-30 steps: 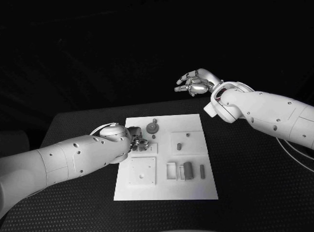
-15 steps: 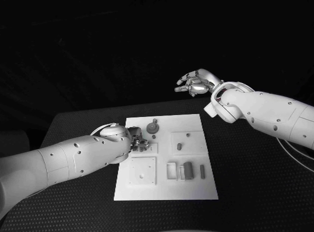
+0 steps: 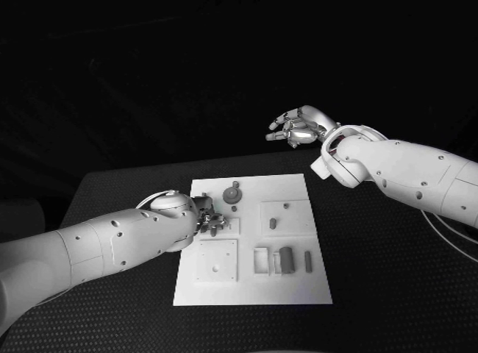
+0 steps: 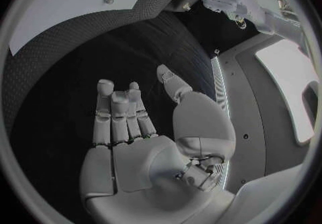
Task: Assemble the parts on the task board
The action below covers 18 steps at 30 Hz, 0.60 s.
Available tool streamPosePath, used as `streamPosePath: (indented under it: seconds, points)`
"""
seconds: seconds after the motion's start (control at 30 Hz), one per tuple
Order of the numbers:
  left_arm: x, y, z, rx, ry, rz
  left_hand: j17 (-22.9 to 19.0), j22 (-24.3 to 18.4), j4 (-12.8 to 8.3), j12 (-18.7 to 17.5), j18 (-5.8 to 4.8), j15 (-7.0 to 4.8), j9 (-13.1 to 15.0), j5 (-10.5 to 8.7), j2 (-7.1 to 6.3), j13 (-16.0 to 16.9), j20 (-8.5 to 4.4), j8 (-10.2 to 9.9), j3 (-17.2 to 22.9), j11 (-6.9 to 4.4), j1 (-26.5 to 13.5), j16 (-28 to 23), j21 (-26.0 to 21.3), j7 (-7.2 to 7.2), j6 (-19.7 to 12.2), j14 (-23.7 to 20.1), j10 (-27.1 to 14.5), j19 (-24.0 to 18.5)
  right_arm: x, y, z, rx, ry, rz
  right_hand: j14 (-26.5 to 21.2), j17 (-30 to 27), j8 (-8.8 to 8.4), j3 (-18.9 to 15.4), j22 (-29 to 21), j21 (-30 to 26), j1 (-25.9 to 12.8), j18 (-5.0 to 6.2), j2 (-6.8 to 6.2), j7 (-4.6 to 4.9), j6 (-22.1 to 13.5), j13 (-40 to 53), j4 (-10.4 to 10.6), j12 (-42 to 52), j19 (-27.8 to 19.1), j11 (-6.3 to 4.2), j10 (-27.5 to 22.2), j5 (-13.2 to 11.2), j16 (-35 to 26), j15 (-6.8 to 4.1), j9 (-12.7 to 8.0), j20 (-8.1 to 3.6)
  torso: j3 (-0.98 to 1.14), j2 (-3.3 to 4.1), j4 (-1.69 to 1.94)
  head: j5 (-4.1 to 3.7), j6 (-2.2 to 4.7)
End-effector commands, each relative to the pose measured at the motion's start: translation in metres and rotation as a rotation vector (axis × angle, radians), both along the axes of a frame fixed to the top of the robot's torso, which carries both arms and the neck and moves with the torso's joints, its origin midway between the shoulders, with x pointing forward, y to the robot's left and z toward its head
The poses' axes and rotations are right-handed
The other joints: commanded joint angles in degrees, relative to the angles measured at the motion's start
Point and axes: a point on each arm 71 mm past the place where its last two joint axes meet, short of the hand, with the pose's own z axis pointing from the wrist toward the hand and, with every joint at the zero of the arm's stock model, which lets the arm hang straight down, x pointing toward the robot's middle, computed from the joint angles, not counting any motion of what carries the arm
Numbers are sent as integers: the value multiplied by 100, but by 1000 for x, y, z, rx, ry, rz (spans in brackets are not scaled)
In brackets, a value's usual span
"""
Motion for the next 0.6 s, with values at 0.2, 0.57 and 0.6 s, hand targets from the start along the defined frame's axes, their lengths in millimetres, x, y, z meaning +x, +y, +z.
streamPosePath:
  seconds: [0.2,0.57,0.6]
  points:
    - [-5,-1,-8,18,50,-4,-24,106,40,26,40,-12,9,-219,-196,-17,26,-11,-43,5,-51,36,-52,-35,-29,-8,16,-7,0,1,-1,0,7,13,-38,-10,-14,-19,42,-38,-73,79,4,36,4,-10,11,-4,-9,2,-41,-10,5,13,-7,-7,0,0,0,-7,6]
    - [-2,3,-6,-27,37,28,-39,105,68,28,50,-20,-1,-263,-293,-27,21,-53,-42,22,-70,41,-69,-16,-98,-19,12,-10,0,1,-2,0,9,12,-41,-13,-16,-18,43,-40,-76,79,4,37,-1,-13,12,-2,-10,3,-42,-10,6,14,-9,-6,1,2,-2,-8,22]
    - [-2,3,-5,-38,37,34,-43,105,72,27,52,-22,-5,-272,-315,-30,19,-65,-42,28,-73,40,-74,-10,-115,-25,9,-12,0,2,-2,0,9,12,-41,-13,-16,-18,43,-41,-76,79,4,37,-1,-13,13,-2,-10,3,-42,-10,6,14,-9,-6,1,2,-3,-11,26]
